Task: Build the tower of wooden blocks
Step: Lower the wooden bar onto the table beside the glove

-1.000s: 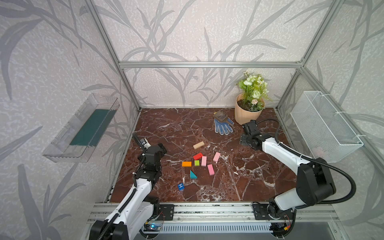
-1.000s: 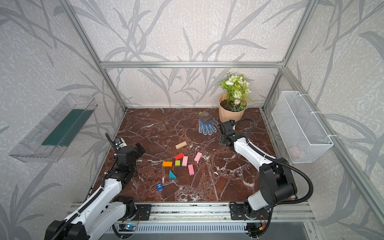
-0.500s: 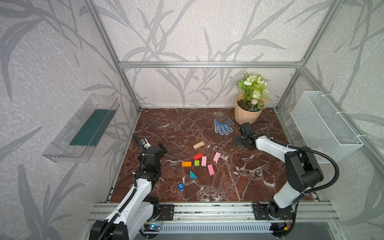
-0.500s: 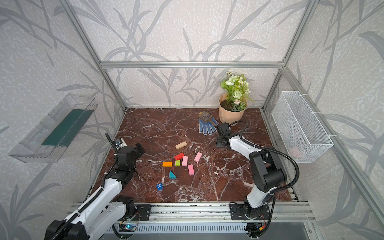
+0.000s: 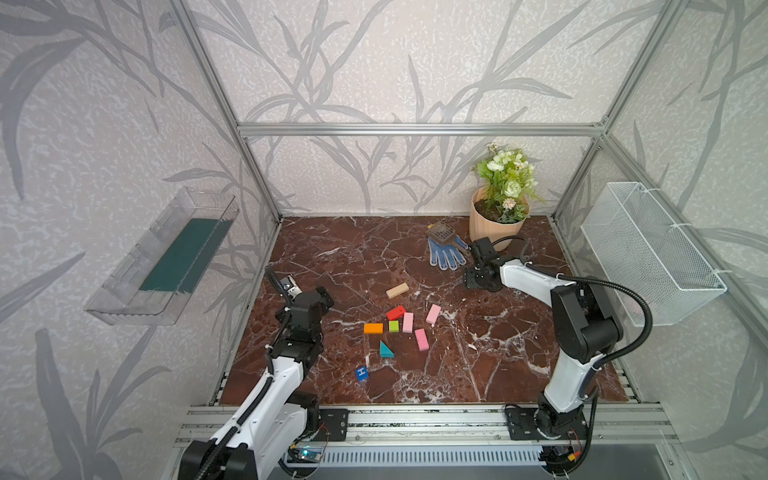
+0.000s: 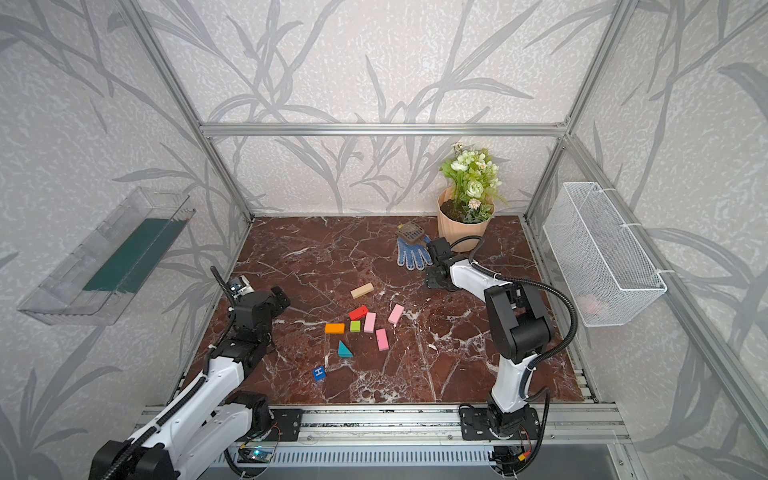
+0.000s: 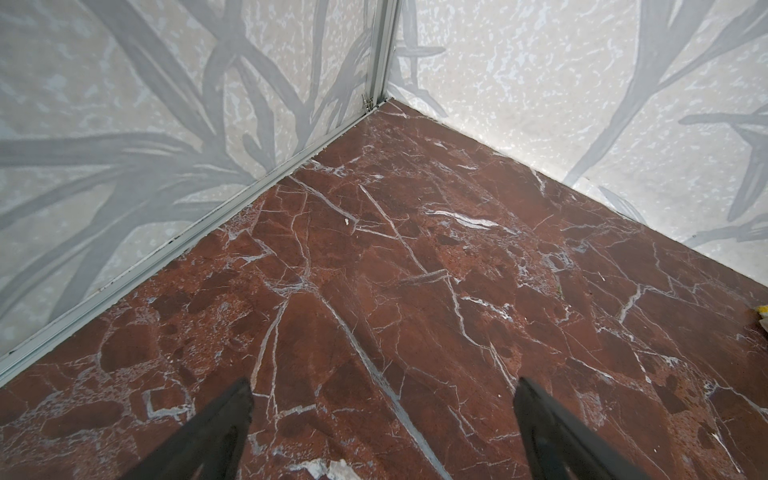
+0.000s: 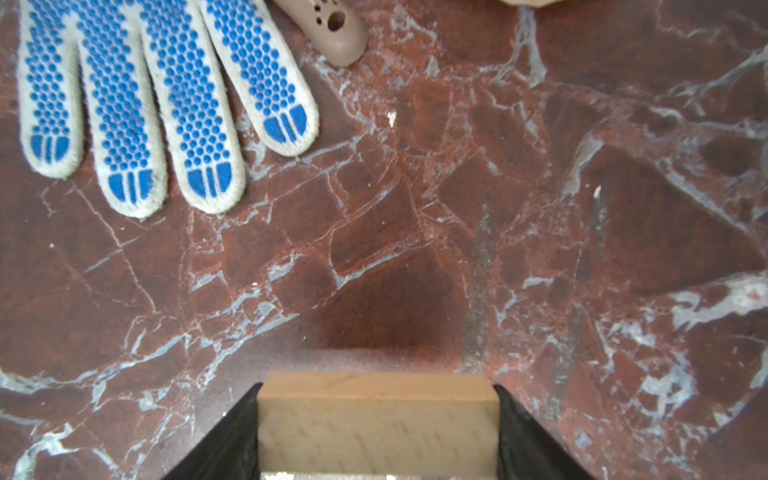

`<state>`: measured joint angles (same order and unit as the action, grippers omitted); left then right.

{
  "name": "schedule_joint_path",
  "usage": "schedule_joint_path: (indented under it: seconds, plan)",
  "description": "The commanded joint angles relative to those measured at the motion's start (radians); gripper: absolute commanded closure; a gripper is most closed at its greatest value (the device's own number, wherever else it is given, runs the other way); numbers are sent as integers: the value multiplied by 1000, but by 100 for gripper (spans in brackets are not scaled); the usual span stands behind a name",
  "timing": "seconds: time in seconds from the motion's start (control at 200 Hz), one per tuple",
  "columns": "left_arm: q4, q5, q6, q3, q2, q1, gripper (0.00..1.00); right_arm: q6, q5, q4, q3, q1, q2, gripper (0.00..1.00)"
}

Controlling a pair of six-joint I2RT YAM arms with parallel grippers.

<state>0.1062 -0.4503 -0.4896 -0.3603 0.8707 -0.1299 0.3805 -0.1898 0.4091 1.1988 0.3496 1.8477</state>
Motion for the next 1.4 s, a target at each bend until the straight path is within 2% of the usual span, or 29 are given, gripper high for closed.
schedule_joint_path:
  seconds: [0.0, 0.19, 0.515, 0.97, 1.395]
  plan:
    - [7, -13, -4, -6, -2, -2, 1, -16, 39, 53, 46, -4, 40, 38]
    - [7, -12, -4, -5, -4, -2, 1, -29, 71, 112, 123, -4, 109, 39]
    - [7, -10, -4, -5, -6, -2, 1, -30, 76, 141, 159, -3, 143, 38]
    - [9, -8, -4, -3, -7, -3, 1, -52, 111, 175, 203, 0, 184, 31]
    - [13, -3, -3, -2, -6, -2, 1, -52, 104, 176, 202, 3, 180, 19]
